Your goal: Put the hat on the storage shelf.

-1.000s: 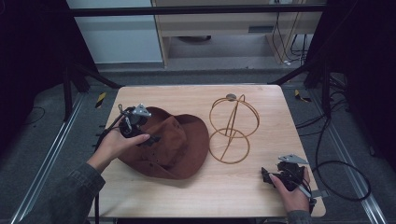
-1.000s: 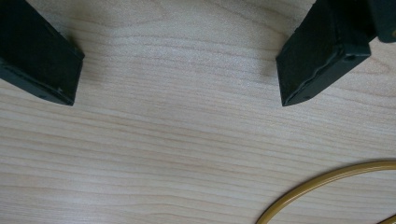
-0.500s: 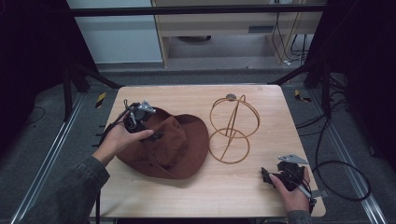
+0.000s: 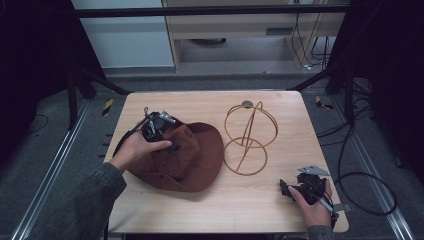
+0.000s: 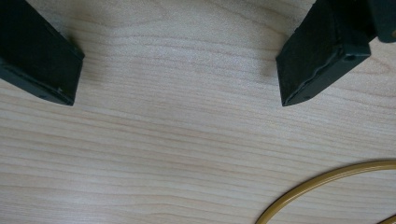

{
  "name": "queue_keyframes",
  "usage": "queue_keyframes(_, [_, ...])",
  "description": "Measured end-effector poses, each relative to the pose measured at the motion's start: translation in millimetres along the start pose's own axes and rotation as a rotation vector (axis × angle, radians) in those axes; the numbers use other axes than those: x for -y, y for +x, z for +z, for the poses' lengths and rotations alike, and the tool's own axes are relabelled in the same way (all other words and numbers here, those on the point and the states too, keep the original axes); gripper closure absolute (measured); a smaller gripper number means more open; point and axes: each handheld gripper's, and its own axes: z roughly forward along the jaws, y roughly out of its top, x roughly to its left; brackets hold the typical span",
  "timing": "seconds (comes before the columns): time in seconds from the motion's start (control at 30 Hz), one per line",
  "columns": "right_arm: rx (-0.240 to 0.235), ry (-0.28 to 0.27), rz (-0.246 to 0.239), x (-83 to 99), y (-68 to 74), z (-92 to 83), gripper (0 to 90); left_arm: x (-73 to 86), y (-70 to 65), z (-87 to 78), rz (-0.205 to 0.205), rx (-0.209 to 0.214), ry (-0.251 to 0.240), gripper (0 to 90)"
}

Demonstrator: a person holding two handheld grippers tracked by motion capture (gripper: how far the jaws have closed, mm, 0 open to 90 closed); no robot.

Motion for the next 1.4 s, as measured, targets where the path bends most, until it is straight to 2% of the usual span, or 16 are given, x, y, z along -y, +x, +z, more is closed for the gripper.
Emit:
queue_keyframes(0.13, [0.0, 0.0, 0.0, 0.0, 0.0, 0.0, 0.5, 0.7, 0.6, 4.1, -0.005, 0.006, 0.008, 16.2])
queue_keyframes(0.37, [0.0, 0.0, 0.0, 0.0, 0.0, 0.0, 0.5, 2.1, 0.3, 10.0, -0.009, 0.026, 0.028, 27.8])
queue_keyframes(0.4, [0.0, 0.0, -0.001, 0.0, -0.1, 0.0, 0.5, 2.2, 0.3, 11.4, -0.019, 0.036, 0.027, 34.2])
queue_keyframes(0.53, [0.0, 0.0, 0.0, 0.0, 0.0, 0.0, 0.5, 2.1, 0.4, 13.0, -0.011, 0.045, 0.041, 47.1])
queue_keyframes(0.57, [0.0, 0.0, 0.0, 0.0, 0.0, 0.0, 0.5, 2.0, 0.4, 13.4, -0.011, 0.046, 0.045, 47.1])
queue_keyframes(0.6, [0.0, 0.0, 0.0, 0.0, 0.0, 0.0, 0.5, 1.8, 0.6, 13.5, -0.012, 0.044, 0.047, 55.2])
queue_keyframes(0.77, [0.0, 0.0, 0.0, 0.0, 0.0, 0.0, 0.5, 1.8, 2.4, 12.8, -0.018, 0.042, 0.048, 78.7])
queue_keyframes(0.87, [-0.001, 0.0, 0.0, 0.0, 0.0, 0.0, 0.5, 1.8, 2.7, 9.6, -0.02, 0.032, 0.024, 87.4])
queue_keyframes(1.4, [0.0, -0.001, 0.0, 0.0, 0.0, 0.0, 0.5, 5.6, 3.7, -12.9, -0.027, 0.023, -0.033, 88.5])
